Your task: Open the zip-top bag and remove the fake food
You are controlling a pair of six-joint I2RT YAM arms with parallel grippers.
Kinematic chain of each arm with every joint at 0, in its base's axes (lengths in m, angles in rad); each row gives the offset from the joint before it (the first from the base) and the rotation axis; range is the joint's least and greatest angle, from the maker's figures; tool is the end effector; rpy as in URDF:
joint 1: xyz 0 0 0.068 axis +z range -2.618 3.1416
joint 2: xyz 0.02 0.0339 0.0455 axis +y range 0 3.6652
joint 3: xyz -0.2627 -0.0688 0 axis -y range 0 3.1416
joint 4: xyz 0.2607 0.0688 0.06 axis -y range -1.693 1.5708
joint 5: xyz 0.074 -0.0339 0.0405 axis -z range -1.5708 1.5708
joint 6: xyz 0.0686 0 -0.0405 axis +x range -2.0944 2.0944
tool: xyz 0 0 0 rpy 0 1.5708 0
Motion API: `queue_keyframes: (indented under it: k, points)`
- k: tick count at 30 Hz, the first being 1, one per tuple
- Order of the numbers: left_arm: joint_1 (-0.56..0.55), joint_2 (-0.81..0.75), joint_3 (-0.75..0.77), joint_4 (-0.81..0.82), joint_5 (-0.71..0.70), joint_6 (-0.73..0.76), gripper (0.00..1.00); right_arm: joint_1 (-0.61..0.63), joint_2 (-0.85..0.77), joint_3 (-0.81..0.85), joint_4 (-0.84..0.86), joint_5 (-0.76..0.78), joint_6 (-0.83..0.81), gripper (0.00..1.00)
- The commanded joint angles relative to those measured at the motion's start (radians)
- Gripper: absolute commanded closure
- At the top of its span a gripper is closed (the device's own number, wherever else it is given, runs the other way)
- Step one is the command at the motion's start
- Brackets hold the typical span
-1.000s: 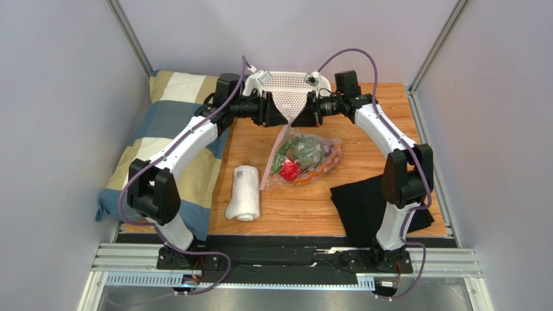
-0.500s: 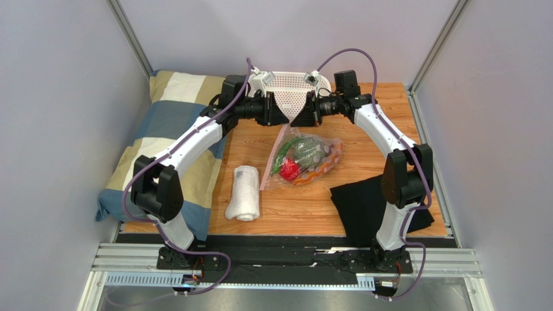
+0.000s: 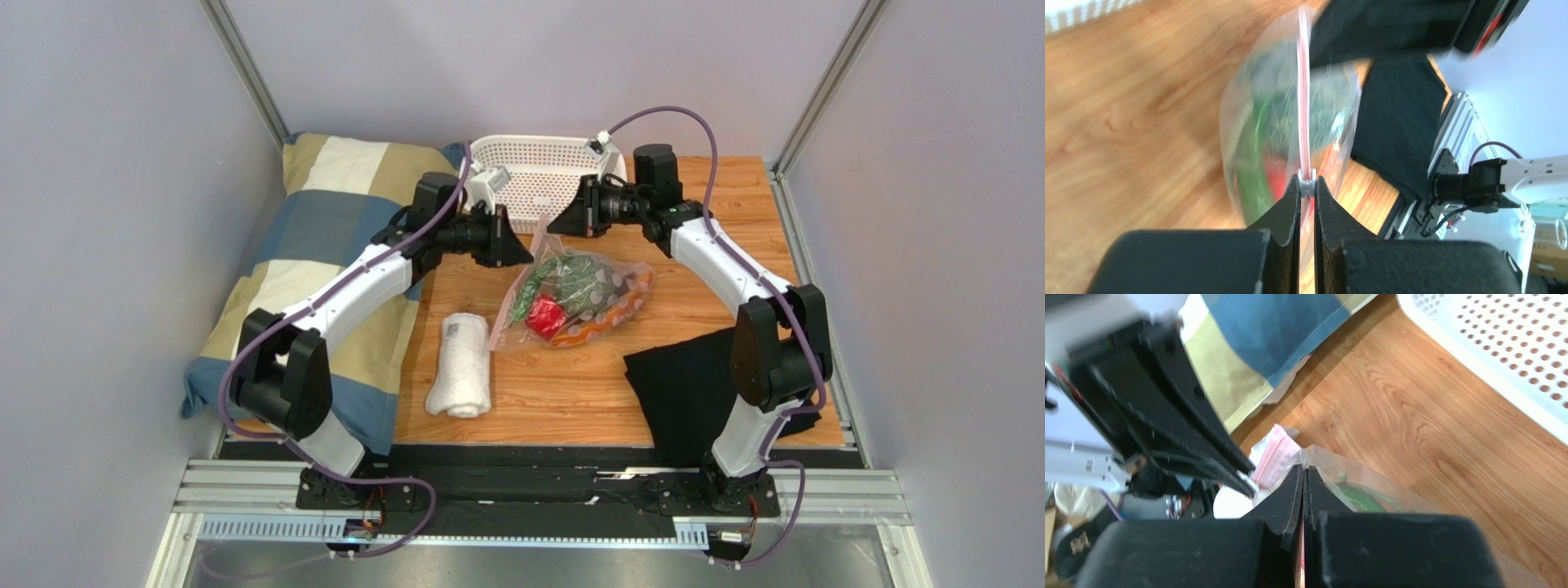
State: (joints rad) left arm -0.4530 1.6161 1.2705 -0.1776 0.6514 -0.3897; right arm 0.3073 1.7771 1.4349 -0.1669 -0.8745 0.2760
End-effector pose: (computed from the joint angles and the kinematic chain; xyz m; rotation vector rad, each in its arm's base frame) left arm 0.3494 -0.2163 0.2798 0.4889 2.1428 -1.1745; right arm 0.4059 0.1840 0.2822 -0.5914 2.0301 1.2571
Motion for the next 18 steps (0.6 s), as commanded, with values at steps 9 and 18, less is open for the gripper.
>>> queue_keyframes:
  k: [9,18]
  points:
    - [-0.167,-0.462,-0.459,-0.028,-0.090,-0.253,1.00,-0.040,-0.036,0.064,0.083,0.233,0.164,1.00]
    - [-0.316,-0.447,-0.424,0.041,-0.141,-0.405,1.00,-0.001,-0.047,0.169,-0.404,0.426,0.150,0.68]
